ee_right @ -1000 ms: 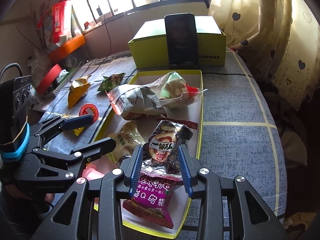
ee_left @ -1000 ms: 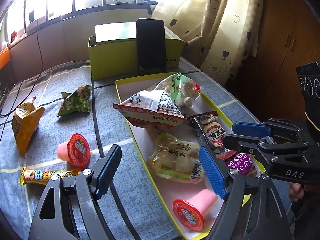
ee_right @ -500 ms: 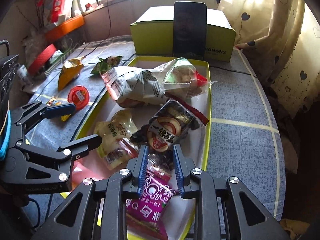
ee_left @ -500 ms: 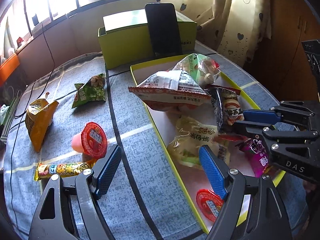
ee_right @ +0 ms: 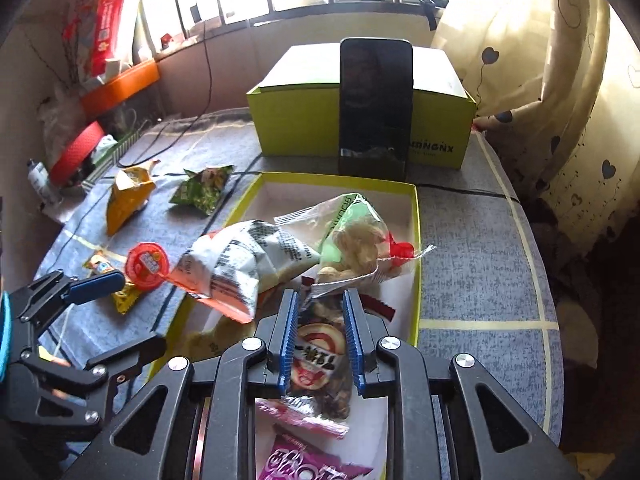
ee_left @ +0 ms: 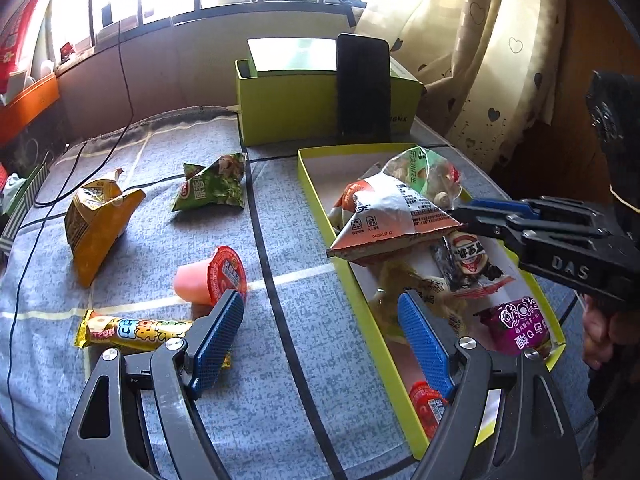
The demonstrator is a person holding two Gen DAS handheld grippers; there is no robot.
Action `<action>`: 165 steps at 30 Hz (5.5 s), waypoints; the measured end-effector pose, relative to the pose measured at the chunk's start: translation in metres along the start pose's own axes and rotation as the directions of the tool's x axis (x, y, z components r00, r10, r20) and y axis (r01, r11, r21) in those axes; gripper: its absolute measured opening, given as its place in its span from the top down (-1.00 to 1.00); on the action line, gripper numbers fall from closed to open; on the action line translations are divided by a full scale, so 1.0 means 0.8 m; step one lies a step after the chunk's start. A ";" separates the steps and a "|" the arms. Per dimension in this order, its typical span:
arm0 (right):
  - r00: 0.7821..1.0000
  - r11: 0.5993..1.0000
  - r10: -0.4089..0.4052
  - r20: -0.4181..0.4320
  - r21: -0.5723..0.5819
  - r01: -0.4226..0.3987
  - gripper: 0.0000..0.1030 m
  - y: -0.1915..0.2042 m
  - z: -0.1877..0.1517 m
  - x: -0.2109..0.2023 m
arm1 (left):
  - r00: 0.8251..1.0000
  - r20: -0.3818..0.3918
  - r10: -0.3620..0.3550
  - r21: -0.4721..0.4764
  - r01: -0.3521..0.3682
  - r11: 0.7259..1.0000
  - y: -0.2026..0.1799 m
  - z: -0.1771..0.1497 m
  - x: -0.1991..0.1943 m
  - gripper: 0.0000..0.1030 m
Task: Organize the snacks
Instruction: 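Withdraw both open grippers from the tray, then move both grippers toward the yellow candy bar and pink jelly cup, then grasp the yellow candy bar with the right gripper while the left grasps the yellow chips bag, then carry the candy bar with the right gripper while the left carries the chips bag toward the tray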
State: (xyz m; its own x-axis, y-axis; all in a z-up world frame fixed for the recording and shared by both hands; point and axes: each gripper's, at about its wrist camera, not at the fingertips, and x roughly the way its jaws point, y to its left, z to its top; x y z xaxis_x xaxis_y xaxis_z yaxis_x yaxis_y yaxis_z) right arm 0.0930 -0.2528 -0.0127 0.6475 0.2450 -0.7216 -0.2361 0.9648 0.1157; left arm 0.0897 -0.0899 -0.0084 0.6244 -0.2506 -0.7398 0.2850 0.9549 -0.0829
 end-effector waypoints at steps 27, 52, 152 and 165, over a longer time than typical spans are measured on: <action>0.993 0.993 0.002 -0.121 -0.116 -0.017 0.60 0.063 0.008 0.055 | 0.999 0.049 0.002 -0.129 0.005 0.992 0.062 -0.027 -0.034 -0.55; 0.989 0.983 0.146 -0.004 -0.112 -0.146 0.33 0.103 -0.023 -0.026 | 0.996 0.036 0.085 -0.290 -0.071 0.954 0.142 -0.077 -0.067 -0.55; 0.982 0.954 0.191 -0.010 -0.234 -0.187 0.63 0.161 0.040 0.006 | 0.989 0.083 0.122 -0.659 -0.038 0.751 0.307 0.035 0.048 -0.55; 0.983 0.960 0.184 -0.016 -0.212 -0.183 0.63 0.153 0.036 0.011 | 0.991 0.033 0.132 -0.577 -0.089 0.812 0.288 0.039 0.067 -0.03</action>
State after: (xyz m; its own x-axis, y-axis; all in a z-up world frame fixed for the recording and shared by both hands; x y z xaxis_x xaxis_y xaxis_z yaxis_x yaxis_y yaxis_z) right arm 0.0907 -0.1295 0.0151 0.5813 0.4165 -0.6990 -0.4987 0.8612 0.0984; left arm 0.2115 0.1118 -0.0466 0.6803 -0.1275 -0.7217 -0.2436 0.8894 -0.3868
